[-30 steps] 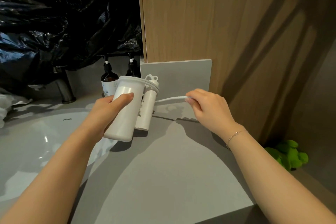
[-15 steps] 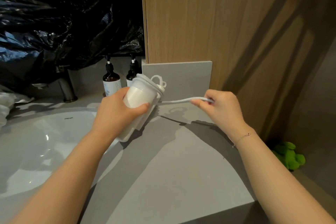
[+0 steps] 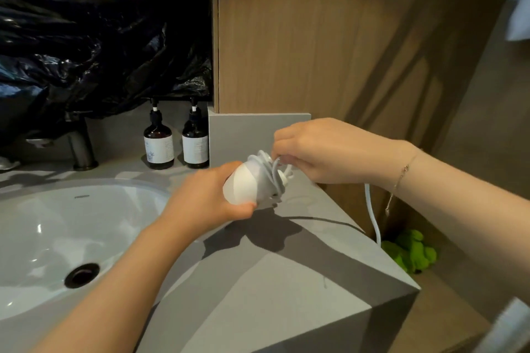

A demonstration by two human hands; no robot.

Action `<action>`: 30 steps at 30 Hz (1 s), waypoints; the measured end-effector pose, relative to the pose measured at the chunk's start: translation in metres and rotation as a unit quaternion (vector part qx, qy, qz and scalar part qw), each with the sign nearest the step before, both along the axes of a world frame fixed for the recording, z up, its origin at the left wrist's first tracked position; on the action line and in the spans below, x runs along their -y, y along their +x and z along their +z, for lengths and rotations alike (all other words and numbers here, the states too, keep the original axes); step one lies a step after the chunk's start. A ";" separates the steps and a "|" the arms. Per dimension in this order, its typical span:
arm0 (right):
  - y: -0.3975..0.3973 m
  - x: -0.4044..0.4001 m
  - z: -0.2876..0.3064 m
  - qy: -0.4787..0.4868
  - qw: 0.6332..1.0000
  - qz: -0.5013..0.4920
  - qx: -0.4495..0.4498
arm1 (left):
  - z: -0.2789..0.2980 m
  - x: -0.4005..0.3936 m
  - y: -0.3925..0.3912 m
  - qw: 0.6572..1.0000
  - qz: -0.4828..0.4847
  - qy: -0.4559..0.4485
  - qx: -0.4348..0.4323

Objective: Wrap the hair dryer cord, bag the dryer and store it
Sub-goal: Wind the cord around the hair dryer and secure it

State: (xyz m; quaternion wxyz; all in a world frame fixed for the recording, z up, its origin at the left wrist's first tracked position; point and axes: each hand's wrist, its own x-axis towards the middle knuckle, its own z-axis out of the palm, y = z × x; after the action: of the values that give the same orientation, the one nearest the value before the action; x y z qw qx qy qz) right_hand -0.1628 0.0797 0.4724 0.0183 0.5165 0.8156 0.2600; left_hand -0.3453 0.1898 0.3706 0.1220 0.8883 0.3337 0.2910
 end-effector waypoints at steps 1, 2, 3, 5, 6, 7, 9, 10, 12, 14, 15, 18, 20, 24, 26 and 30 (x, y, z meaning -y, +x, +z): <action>-0.001 -0.003 0.004 0.005 1.000 0.008 0.017 | 0.000 0.001 0.001 1.000 -0.008 0.002 -0.002; -0.002 -0.005 0.007 0.007 1.000 0.016 0.024 | 0.000 0.002 0.001 1.000 -0.014 0.006 -0.007; -0.004 -0.008 0.009 0.005 1.000 0.020 0.021 | 0.001 0.003 0.001 1.000 -0.022 0.010 -0.012; -0.006 -0.013 0.013 -0.007 1.000 0.010 -0.006 | 0.001 0.004 0.000 0.999 -0.038 0.015 -0.018; -0.006 -0.015 0.016 -0.013 1.000 0.000 -0.022 | 0.002 0.003 -0.001 0.999 -0.044 0.019 -0.022; -0.006 -0.016 0.018 -0.016 0.999 -0.010 -0.039 | 0.002 0.003 -0.002 0.998 -0.049 0.026 -0.027; -0.006 -0.019 0.019 -0.025 0.997 -0.015 -0.077 | 0.003 0.004 -0.003 0.997 -0.060 0.039 -0.033; -0.006 -0.020 0.019 -0.032 0.995 -0.017 -0.096 | 0.004 0.005 -0.003 0.996 -0.067 0.045 -0.038; -0.006 -0.024 0.018 -0.051 0.990 -0.028 -0.127 | 0.005 0.008 -0.002 0.994 -0.084 0.056 -0.051; -0.003 -0.028 0.018 -0.071 0.984 -0.035 -0.159 | 0.004 0.010 -0.002 0.992 -0.101 0.052 -0.054; 0.000 -0.031 0.018 -0.078 0.979 -0.037 -0.185 | 0.005 0.009 -0.003 0.992 -0.107 0.042 -0.050; 0.013 -0.037 0.016 -0.099 0.949 -0.059 -0.294 | 0.005 0.006 -0.006 0.992 -0.118 0.013 -0.040; 0.019 -0.040 0.010 -0.117 0.924 -0.066 -0.359 | 0.005 0.006 -0.007 0.990 -0.135 -0.019 -0.022; 0.033 -0.052 -0.001 -0.135 0.875 -0.072 -0.458 | 0.001 0.007 -0.007 0.954 -0.215 -0.191 0.079; 0.042 -0.057 -0.009 -0.153 0.849 -0.081 -0.500 | 0.000 0.007 -0.008 0.931 -0.245 -0.251 0.105; 0.060 -0.058 -0.040 -0.165 0.789 -0.086 -0.585 | 0.001 0.006 -0.010 0.898 -0.247 -0.329 0.160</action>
State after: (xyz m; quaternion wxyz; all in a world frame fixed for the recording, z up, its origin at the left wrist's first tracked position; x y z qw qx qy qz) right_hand -0.1031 0.1372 0.4321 -0.3554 0.6268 0.6531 -0.2328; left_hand -0.3557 0.1840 0.3715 0.5266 0.7928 0.1565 0.2639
